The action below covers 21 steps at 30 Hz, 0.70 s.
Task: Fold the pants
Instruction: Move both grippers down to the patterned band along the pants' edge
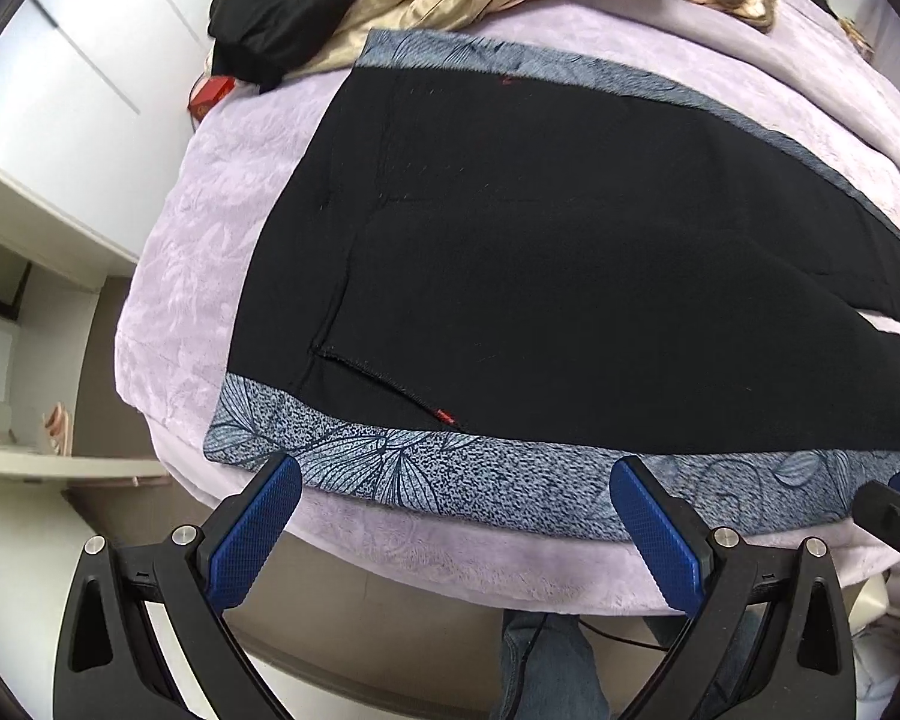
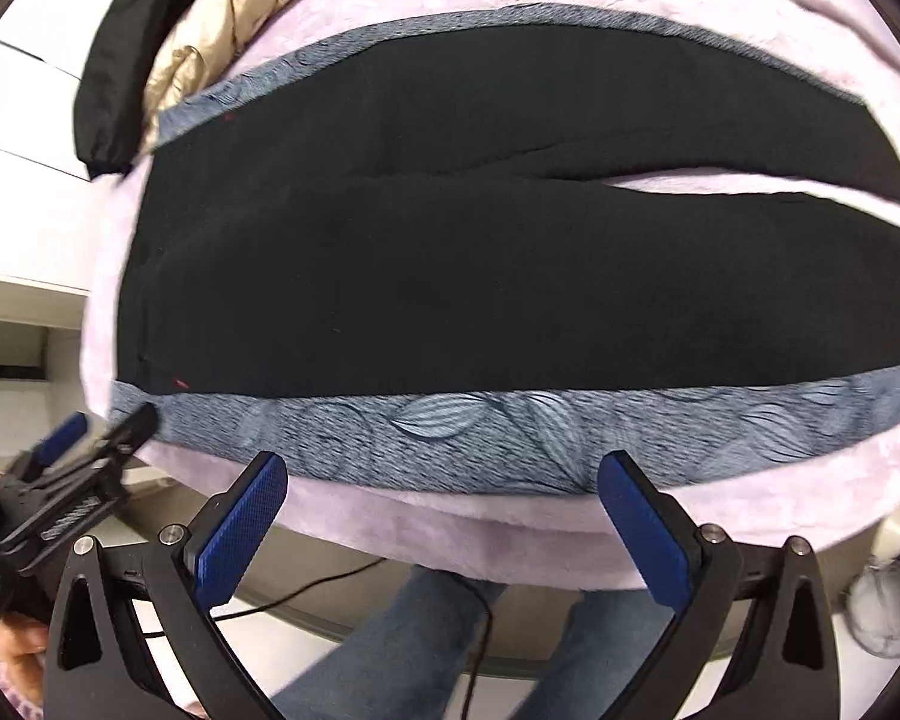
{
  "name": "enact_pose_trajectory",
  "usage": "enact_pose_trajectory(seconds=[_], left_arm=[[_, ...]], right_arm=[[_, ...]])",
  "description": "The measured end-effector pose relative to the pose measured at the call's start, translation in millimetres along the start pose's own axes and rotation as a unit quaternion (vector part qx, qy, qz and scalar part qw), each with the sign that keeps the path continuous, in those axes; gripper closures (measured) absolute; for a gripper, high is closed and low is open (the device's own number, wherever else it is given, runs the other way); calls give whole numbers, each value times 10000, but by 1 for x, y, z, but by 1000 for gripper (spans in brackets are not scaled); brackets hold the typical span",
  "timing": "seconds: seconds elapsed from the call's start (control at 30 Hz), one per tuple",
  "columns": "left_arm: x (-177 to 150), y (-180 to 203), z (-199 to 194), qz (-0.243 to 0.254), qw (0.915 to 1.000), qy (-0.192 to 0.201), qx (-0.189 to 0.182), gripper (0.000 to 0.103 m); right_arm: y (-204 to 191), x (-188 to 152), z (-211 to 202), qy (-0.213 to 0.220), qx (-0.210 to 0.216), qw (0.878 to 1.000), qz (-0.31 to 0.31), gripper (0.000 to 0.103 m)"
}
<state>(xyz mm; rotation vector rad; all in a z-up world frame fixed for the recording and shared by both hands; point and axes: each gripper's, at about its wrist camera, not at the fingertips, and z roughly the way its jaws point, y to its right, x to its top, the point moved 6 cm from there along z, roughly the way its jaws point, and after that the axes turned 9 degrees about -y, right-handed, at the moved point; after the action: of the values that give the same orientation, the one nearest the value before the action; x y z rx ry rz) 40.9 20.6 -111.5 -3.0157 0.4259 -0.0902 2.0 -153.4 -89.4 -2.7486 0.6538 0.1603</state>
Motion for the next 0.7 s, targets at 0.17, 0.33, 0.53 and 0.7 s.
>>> enact_pose_trajectory(seconds=[0.17, 0.33, 0.53, 0.7], left_arm=[[1, -7, 11, -139, 9998, -73, 89, 0], [2, -10, 18, -147, 9998, -133, 83, 0], [3, -13, 26, -173, 9998, -95, 48, 0], [2, -32, 31, -594, 9971, -16, -480, 0]], right_arm=[[-4, 6, 11, 14, 466, 9989, 47, 0], [-8, 11, 19, 8, 570, 9984, 9, 0], [-9, 15, 19, 86, 930, 9956, 49, 0], [-14, 12, 17, 120, 1935, 9810, 39, 0]])
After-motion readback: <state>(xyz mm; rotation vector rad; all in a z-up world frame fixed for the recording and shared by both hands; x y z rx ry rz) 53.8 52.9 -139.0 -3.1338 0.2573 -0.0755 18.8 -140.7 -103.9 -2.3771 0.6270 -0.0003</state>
